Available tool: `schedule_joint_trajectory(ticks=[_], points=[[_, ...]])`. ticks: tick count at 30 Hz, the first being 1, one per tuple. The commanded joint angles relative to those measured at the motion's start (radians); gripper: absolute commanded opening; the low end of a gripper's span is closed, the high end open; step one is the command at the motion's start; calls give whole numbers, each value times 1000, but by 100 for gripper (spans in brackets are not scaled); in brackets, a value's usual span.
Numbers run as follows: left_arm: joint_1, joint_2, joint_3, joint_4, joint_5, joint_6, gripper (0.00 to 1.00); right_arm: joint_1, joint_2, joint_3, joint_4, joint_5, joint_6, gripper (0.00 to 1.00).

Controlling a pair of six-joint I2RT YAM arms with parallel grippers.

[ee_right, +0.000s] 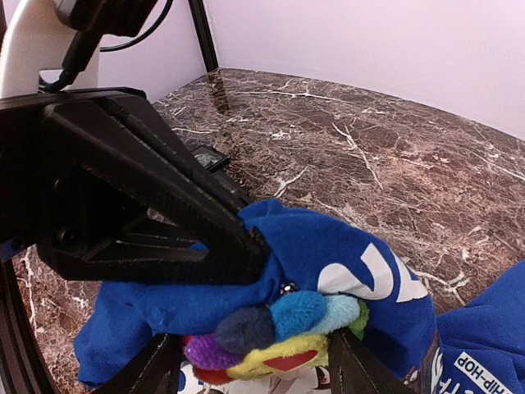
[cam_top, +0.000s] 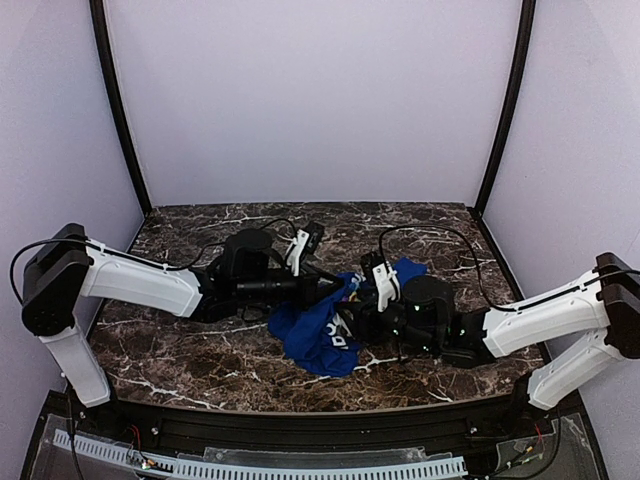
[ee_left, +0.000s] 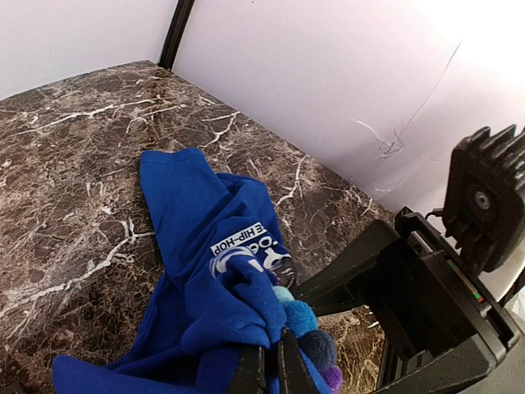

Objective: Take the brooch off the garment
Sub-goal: Pick up the brooch from the crumpled clothing.

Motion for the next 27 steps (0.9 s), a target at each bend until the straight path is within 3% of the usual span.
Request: schedule_joint_trajectory(ticks=[1,7,19,27], points=[[-2,-25,-19,60,74,32,1,9,34,45,35,63,13,60],[-2,-61,-46,35,11,62,1,9,22,35,16,168,43,40],[1,-103,-76,-8,-79,96,1,9,-50,-5,13,68,22,15],[1,-102,-72,-18,12,124,1,4,-100,-28,18,28,-6,0]])
